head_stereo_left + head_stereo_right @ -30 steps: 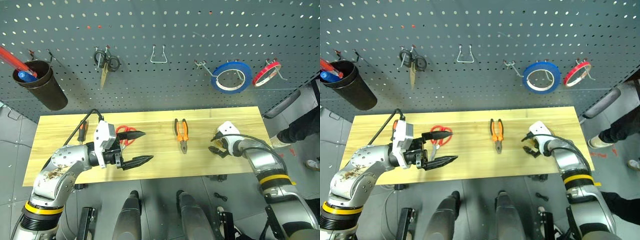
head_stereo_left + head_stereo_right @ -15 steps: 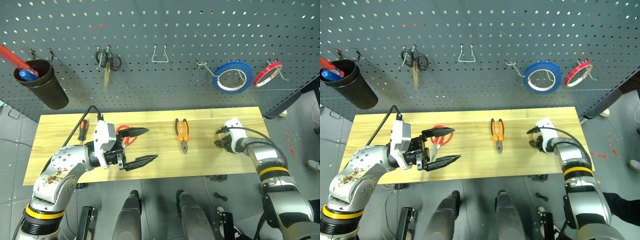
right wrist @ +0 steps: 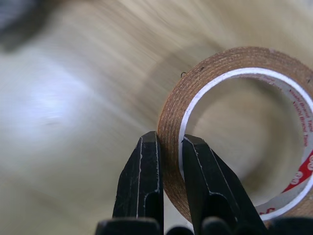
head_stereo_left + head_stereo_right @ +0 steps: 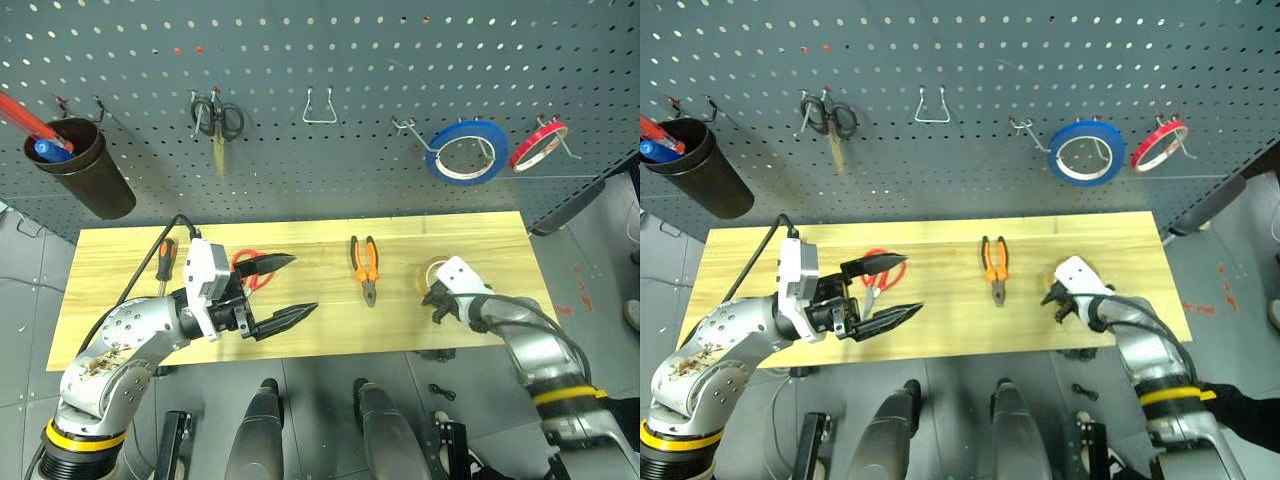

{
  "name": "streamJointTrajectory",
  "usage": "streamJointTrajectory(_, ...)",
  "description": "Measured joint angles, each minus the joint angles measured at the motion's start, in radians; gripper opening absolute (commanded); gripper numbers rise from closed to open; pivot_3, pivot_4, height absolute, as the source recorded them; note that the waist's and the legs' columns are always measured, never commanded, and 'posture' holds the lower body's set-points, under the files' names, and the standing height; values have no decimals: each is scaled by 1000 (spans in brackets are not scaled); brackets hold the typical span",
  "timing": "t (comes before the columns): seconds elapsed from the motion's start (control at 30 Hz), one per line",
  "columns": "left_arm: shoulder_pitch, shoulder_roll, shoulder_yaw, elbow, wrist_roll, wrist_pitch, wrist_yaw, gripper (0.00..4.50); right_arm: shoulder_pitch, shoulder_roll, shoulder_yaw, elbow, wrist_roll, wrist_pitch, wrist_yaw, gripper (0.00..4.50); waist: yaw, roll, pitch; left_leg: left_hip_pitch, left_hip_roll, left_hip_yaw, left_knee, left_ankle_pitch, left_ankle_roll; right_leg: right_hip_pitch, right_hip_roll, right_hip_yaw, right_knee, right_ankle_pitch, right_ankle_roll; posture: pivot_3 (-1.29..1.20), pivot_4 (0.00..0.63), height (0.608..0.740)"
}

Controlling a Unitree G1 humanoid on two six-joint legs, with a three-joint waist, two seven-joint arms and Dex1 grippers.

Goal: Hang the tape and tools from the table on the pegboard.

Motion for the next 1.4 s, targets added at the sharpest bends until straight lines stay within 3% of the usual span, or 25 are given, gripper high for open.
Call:
streamJointTrajectory(0.17, -69, 2, 39, -2, -92, 94, 78, 4500, 146, -4, -16, -368, -92, -27, -90, 242, 7, 0, 0, -1, -1, -1, 1, 0, 0, 0, 0, -1, 0, -3, 7, 60, 386, 740)
streamJointTrajectory(0.33, -143, 13, 72, -1, -186, 167, 129, 4500, 143, -23, -1, -465, -241, -207, -195, 242, 8, 0, 0, -1, -1, -1, 1, 0, -1, 0, 0, 0, -1, -3, 8, 75, 372, 740)
streamJointTrajectory(0.47, -146, 20, 88, -15, -229, 202, 159, 4500, 102, -43, 20, -443, -365, -361, -279, 242, 8, 0, 0, -1, -1, -1, 0, 0, -1, 0, 0, 0, -2, 1, 0, 75, 372, 740)
streamJointTrajectory(0.63, -192, 25, 107, -16, -298, 230, 206, 4500, -19, -25, 20, -354, -399, -462, -318, 242, 17, 0, 0, -1, -1, -1, 1, 1, -1, 0, -1, -1, -1, 2, -1, 87, 354, 740)
streamJointTrajectory(0.83, -272, 24, 110, -20, -355, 246, 274, 4500, -94, -4, 20, -242, -386, -535, -322, 242, 23, -1, 0, -2, -1, -2, 1, 1, -1, 0, -2, -2, -2, 3, -1, 98, 348, 740)
streamJointTrajectory(1.1, -237, 29, 109, -22, -354, 247, 293, 4500, -171, 13, 2, -79, -375, -559, -337, 242, 22, -1, 0, -2, -1, -2, 1, 1, -1, 0, -2, -2, -1, 3, -1, 105, 349, 740)
streamJointTrajectory(1.33, -242, 24, 107, -31, -351, 243, 305, 4500, -212, 59, -13, 3, -266, -565, -298, 242, 21, -1, 0, -2, -1, -2, 1, 1, -1, 0, -2, -2, -1, 3, -2, 103, 351, 740)
streamJointTrajectory(1.4, -252, 14, 106, -31, -350, 240, 313, 4500, -218, 71, -13, 31, -241, -565, -285, 1286, 22, -1, 0, -2, -1, -2, 1, 1, -1, 0, -2, -2, -1, 3, -2, 103, 351, 740)
